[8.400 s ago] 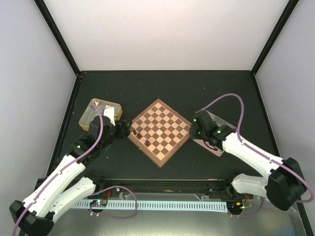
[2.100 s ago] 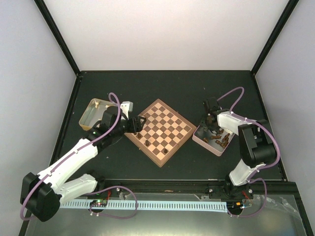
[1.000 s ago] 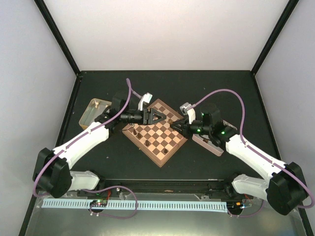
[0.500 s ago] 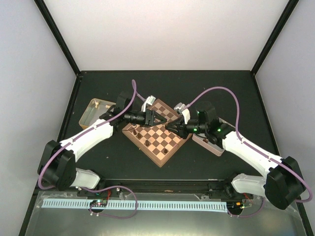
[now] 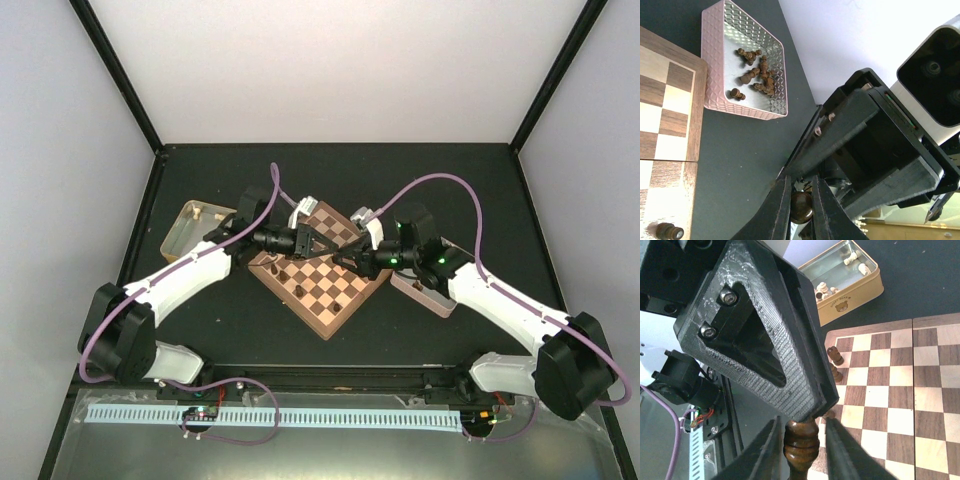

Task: Set up the chess pieces on the board
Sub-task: Pick up the chess piece from the storage box.

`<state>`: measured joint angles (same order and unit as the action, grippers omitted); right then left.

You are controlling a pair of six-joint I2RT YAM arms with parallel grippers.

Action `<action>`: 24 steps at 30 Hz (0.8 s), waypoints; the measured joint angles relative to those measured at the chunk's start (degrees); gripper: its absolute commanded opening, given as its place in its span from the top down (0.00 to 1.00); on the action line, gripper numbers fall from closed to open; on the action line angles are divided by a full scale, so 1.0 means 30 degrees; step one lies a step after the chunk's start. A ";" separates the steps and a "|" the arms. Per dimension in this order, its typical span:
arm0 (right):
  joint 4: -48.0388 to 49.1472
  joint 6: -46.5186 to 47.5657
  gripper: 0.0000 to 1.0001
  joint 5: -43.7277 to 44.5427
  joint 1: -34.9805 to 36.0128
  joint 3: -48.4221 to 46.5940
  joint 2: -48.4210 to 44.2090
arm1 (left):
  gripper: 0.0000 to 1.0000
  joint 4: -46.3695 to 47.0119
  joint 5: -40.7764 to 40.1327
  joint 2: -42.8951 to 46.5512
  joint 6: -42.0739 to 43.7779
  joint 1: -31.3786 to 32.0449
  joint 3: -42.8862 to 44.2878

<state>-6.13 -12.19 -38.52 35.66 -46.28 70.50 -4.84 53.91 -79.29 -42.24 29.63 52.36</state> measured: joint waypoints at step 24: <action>1.4382 -1.7150 0.37 0.1967 0.0211 0.5982 -0.2499 | 0.98 0.5253 -0.1792 0.1566 -0.6987 0.0029 -0.0262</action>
<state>37.01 -63.64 -32.62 36.29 -28.34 63.00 10.92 48.53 -74.59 -63.20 29.71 51.57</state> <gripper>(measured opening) 0.693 0.096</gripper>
